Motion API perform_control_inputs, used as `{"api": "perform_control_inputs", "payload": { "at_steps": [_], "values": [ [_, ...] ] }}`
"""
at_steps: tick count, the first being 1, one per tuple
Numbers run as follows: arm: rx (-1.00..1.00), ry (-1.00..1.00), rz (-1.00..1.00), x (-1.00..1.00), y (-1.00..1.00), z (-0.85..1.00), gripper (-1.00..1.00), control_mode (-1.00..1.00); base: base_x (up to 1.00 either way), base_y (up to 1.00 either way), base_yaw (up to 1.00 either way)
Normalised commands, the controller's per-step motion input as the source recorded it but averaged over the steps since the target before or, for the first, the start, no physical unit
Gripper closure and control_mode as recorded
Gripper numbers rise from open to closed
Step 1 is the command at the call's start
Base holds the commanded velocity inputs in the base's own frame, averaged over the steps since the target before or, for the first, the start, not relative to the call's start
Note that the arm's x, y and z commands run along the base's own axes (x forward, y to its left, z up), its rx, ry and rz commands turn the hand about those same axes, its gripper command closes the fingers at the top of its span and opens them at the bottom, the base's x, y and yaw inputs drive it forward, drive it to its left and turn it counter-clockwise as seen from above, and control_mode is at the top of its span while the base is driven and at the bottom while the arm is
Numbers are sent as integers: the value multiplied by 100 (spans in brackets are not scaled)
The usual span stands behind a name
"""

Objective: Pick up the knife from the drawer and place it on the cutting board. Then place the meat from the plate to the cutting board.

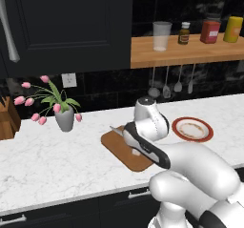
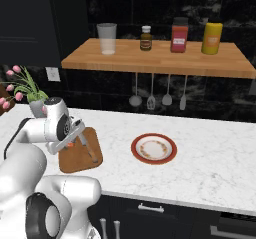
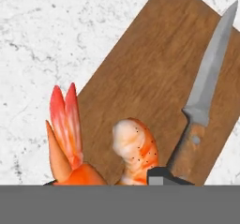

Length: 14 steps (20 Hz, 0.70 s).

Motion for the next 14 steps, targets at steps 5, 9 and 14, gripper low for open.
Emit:
{"api": "perform_control_inputs", "payload": {
  "at_steps": [5,9,14],
  "values": [
    [0,0,0,15,39,-51,100,-100,0,0,0],
    [0,0,0,3,6,-32,100,-100,0,0,0],
    [0,0,0,2,0,-14,100,-100,0,0,0]
  ]
}}
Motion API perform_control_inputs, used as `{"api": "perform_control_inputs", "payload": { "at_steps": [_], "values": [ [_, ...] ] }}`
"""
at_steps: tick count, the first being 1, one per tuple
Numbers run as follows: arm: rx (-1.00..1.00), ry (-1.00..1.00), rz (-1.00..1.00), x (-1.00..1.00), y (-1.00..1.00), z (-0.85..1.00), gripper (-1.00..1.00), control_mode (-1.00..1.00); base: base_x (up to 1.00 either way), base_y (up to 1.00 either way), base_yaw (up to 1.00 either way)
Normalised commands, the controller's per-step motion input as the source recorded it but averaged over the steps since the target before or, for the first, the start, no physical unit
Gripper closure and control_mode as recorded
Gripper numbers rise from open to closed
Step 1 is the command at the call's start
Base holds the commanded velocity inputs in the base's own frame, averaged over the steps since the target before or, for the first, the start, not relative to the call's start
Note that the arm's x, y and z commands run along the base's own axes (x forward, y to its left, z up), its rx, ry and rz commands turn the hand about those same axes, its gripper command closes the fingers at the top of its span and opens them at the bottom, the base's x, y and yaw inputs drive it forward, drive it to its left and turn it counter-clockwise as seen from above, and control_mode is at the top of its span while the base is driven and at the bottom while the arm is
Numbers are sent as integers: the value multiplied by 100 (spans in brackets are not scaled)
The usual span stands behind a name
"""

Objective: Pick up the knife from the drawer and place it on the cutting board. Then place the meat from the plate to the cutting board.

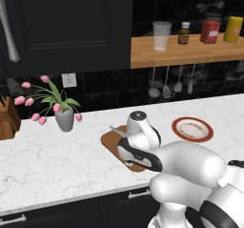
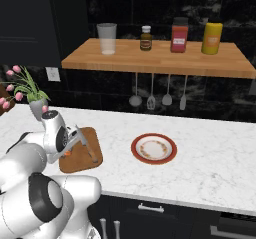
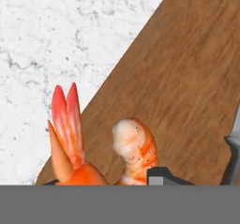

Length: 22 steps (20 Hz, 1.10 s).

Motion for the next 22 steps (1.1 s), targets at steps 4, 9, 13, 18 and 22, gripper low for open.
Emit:
{"api": "perform_control_inputs", "payload": {
  "at_steps": [4,9,13,18,22],
  "values": [
    [0,0,0,0,-4,0,100,-100,0,0,0],
    [0,0,0,0,-23,0,100,-100,0,0,0],
    [0,0,0,0,-20,0,100,-100,0,0,0],
    [0,0,0,6,-1,-26,100,-100,0,0,0],
    [0,0,0,9,0,-42,100,-100,0,0,0]
  ]
}}
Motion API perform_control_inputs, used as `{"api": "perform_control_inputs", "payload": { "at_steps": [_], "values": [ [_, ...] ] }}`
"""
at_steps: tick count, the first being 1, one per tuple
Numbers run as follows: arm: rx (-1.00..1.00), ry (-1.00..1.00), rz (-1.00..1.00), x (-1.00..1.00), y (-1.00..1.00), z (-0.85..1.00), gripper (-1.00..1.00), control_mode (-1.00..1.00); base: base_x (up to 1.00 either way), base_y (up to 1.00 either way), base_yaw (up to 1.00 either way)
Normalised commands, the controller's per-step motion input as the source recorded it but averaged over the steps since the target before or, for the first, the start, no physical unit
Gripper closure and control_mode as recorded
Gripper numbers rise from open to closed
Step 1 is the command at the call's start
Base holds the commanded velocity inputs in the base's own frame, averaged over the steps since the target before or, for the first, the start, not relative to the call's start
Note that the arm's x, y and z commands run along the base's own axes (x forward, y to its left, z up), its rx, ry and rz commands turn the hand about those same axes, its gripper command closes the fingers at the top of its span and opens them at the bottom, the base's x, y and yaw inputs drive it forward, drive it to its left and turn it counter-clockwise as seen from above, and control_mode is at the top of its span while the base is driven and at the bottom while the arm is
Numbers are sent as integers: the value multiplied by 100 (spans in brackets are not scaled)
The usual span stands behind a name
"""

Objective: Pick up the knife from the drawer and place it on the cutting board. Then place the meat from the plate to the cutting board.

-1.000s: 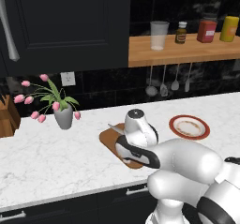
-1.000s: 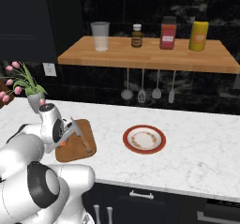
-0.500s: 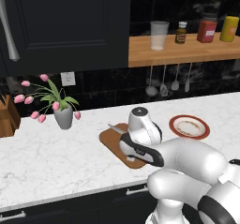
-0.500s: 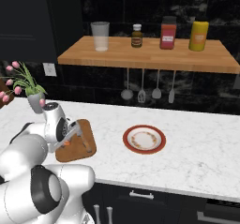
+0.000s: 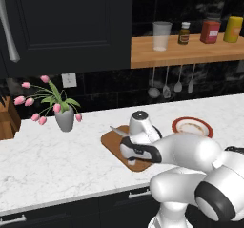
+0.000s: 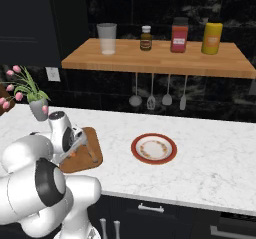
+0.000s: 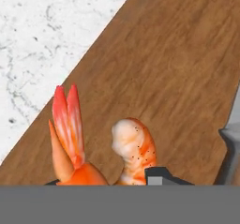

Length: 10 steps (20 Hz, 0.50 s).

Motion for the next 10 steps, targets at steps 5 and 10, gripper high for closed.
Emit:
{"api": "perform_control_inputs", "payload": {
  "at_steps": [5,10],
  "values": [
    [0,0,0,0,0,-24,100,-100,0,0,0],
    [0,0,0,7,-12,-19,100,-100,0,0,0]
  ]
}}
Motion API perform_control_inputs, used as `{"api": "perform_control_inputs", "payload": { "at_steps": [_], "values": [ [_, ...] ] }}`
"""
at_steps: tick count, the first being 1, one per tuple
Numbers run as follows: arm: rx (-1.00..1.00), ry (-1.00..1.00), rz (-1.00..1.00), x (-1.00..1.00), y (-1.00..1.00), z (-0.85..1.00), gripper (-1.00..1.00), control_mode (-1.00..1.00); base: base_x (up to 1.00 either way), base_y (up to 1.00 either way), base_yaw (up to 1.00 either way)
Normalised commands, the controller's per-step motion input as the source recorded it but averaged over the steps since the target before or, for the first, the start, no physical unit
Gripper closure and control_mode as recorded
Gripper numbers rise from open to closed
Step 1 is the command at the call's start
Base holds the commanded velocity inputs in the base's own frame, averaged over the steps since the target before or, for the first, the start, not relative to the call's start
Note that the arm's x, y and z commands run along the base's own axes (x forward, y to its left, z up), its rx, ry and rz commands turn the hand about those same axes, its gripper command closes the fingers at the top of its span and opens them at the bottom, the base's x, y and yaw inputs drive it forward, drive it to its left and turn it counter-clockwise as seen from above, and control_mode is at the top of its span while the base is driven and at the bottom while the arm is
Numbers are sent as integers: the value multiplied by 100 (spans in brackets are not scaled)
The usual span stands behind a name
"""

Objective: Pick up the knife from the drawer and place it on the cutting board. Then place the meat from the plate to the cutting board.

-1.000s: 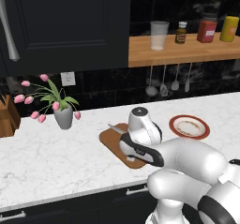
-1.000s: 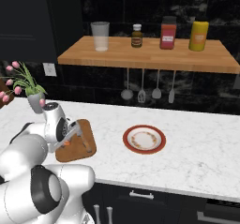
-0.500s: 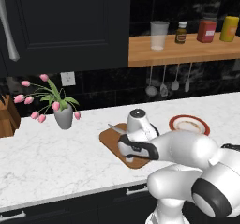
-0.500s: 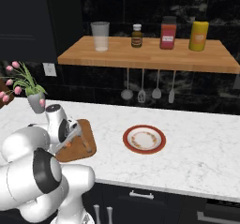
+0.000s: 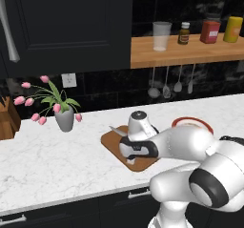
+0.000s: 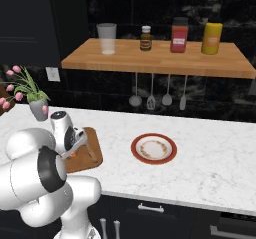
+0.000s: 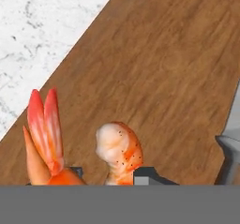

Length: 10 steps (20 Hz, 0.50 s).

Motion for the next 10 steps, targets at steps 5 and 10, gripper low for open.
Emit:
{"api": "perform_control_inputs", "payload": {
  "at_steps": [5,10],
  "values": [
    [0,0,0,5,-8,-10,-100,-100,0,0,0],
    [0,-3,0,-15,-5,3,-100,-100,0,0,0]
  ]
}}
